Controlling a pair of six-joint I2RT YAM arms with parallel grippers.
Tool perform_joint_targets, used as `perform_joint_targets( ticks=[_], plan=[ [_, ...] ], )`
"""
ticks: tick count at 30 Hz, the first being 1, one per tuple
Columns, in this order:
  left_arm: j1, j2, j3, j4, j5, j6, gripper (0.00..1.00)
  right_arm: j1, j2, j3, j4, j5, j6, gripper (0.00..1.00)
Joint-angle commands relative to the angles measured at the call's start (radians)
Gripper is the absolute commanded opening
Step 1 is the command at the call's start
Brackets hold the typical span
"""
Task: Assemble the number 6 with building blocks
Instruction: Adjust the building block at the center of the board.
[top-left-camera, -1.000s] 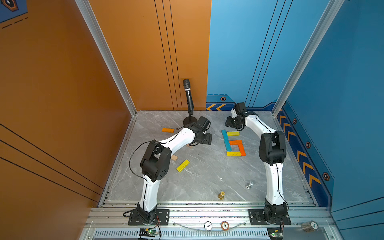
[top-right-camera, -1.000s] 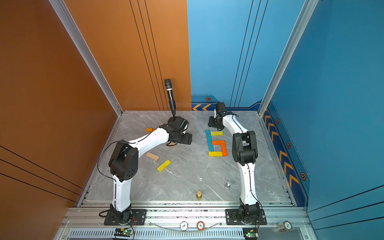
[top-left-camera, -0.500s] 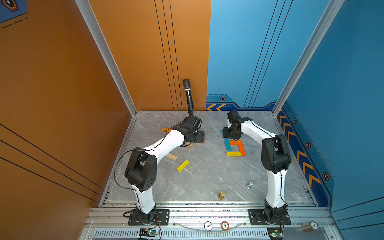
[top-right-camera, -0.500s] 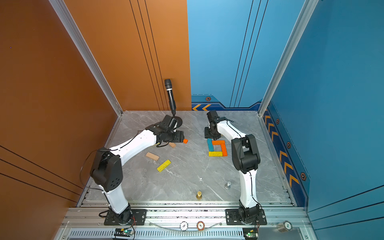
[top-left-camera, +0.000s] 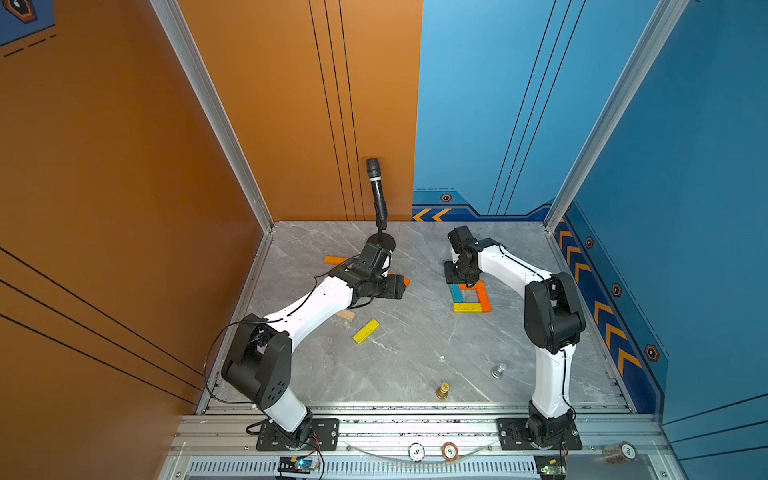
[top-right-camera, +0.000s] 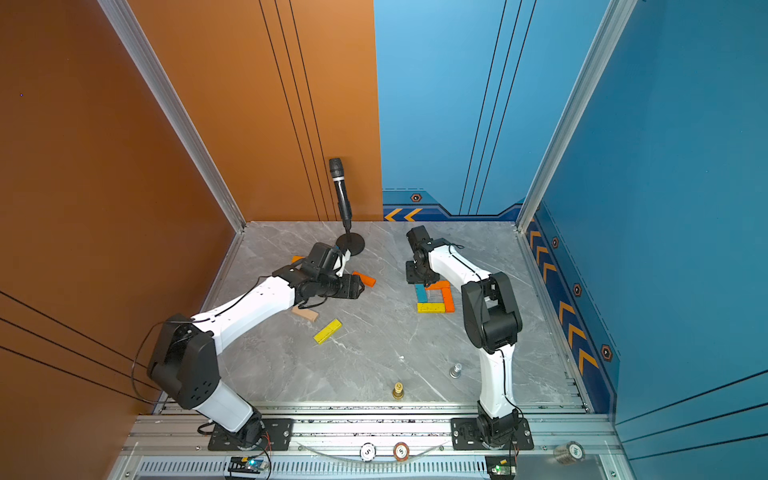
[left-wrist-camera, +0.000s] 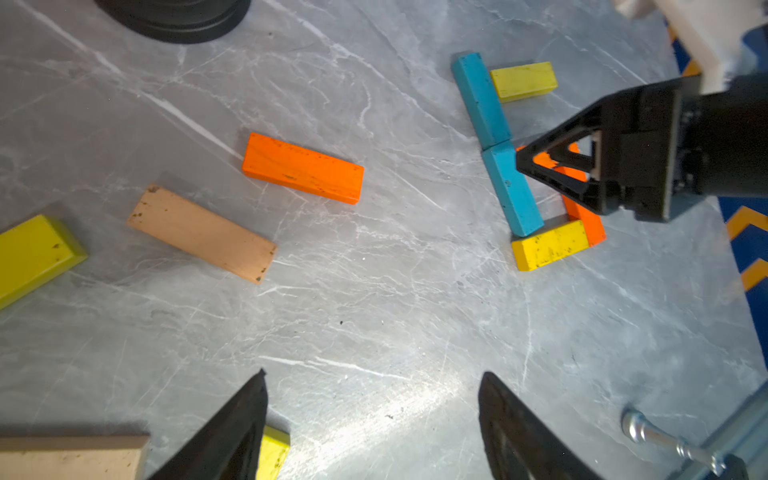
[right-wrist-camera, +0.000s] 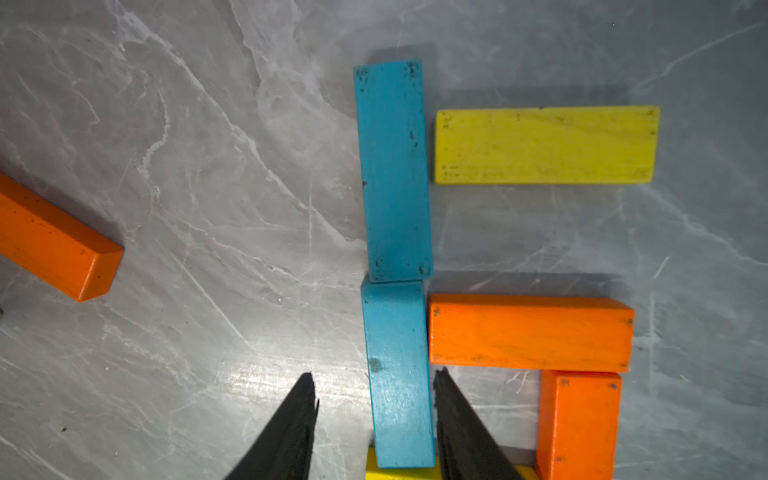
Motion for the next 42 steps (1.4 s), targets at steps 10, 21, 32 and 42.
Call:
perform_joint_targets(
  ticks=[10,21,32,42],
  plan=[
    [0.007,-0.068,-0.071,0.1,0.086,0.036,0.82,0.014,0.064,0.012,-0.037,0.028,0.025,0.46],
    [0.011,-0.089,-0.084,0.108,0.054,0.042,0.85,0.026,0.016,-0.045,-0.036,0.058,0.046,0.49],
    [0.007,-0.097,-0.097,0.11,0.045,0.036,0.85,0.038,0.012,-0.08,-0.029,0.083,0.09,0.47],
    [-0.005,-0.091,-0.098,0.118,0.045,0.033,0.85,0.041,0.0,-0.104,-0.013,0.081,0.133,0.38]
  ],
)
